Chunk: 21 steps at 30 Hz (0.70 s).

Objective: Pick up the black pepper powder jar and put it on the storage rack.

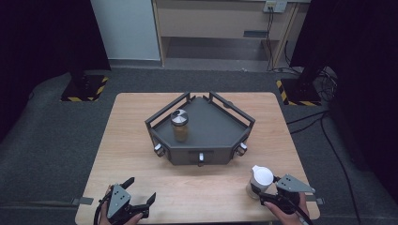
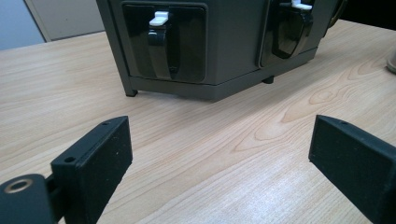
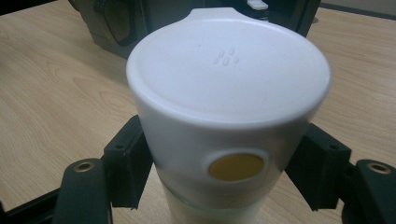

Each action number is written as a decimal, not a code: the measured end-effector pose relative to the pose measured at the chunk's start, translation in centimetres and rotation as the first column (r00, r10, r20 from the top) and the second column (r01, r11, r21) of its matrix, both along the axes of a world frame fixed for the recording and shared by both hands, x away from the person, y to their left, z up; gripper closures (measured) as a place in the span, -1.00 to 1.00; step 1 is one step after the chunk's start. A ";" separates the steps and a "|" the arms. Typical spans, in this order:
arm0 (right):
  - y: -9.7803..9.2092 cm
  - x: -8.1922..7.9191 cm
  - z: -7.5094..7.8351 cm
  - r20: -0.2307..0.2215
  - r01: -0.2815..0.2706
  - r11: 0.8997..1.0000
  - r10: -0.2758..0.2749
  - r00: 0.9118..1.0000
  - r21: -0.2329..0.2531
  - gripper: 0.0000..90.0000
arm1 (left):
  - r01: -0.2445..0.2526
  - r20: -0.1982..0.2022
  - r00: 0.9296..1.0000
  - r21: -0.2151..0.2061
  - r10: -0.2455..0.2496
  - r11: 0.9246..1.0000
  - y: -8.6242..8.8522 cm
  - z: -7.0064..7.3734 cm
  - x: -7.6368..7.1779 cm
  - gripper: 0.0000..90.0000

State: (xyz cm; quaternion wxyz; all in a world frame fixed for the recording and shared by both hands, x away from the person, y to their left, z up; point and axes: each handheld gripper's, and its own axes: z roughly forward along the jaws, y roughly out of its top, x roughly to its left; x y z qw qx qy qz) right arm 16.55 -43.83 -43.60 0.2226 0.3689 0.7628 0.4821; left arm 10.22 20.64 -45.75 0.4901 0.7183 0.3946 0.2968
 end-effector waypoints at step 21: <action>1.1 -1.0 2.1 0.021 0.024 1.000 -0.024 0.999 0.010 -0.31 | 0.000 -0.003 1.000 0.001 0.000 1.000 0.0 0.0 0.1 -0.88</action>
